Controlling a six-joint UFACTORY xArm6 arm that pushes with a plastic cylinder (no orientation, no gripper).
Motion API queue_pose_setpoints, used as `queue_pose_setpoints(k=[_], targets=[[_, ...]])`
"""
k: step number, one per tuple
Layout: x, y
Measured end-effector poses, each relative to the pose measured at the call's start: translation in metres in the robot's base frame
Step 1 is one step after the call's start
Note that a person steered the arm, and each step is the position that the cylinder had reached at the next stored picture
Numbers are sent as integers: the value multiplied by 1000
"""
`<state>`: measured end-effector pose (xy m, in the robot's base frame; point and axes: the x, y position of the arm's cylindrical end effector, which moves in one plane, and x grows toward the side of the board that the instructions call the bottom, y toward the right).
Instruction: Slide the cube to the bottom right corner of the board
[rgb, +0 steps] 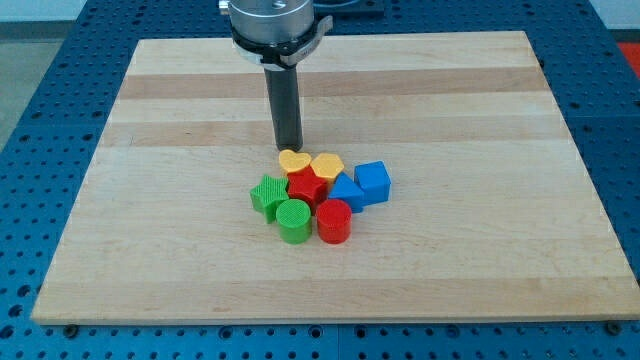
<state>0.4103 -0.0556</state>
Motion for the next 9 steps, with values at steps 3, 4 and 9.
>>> queue_pose_setpoints(k=[3,4,9], targets=[[-1,45],[14,59],[45,83]])
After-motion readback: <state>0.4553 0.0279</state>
